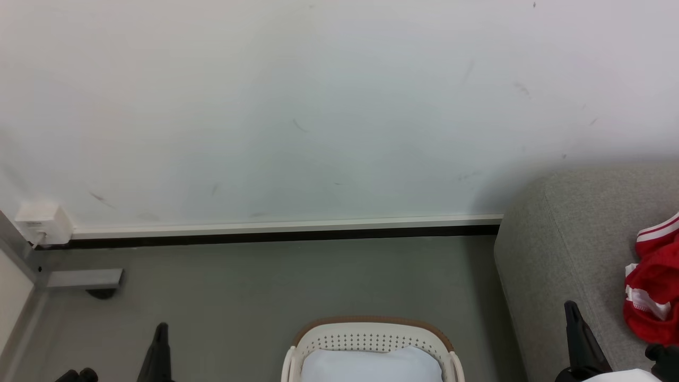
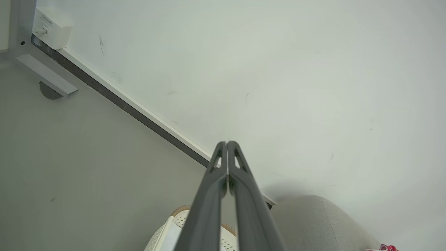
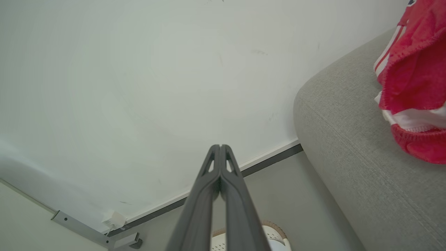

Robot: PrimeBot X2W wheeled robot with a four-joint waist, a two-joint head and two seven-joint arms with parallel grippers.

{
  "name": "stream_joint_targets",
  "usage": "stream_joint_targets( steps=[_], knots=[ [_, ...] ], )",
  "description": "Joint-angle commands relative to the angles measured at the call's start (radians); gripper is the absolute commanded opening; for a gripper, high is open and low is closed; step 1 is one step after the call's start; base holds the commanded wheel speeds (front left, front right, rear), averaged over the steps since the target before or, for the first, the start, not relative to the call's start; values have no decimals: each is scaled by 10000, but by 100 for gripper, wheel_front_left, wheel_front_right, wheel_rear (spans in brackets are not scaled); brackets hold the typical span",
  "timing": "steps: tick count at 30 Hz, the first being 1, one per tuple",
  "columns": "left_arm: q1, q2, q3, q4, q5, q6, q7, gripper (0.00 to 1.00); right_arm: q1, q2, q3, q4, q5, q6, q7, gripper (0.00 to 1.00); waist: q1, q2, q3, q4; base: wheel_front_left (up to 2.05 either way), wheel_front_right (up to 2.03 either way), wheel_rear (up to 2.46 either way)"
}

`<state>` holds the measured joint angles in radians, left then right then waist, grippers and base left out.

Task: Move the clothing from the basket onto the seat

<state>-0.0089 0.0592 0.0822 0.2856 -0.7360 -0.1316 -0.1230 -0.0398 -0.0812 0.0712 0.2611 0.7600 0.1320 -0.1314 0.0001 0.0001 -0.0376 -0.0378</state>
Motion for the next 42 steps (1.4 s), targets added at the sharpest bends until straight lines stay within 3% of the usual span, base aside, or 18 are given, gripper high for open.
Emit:
stream_joint_targets(
  steps=[1, 42],
  knots=[
    [-278, 44, 40, -157, -494, 5, 108, 0, -323, -4, -116, -134, 439, -6, 91, 0, 0, -1, 8, 8, 0, 0, 0],
    [-717, -16, 214, -299, -4939, 9, 1343, 0, -548, 88, -983, -172, 4858, -13, 1304, 0, -1, -1, 178, 169, 0, 0, 0]
  ],
)
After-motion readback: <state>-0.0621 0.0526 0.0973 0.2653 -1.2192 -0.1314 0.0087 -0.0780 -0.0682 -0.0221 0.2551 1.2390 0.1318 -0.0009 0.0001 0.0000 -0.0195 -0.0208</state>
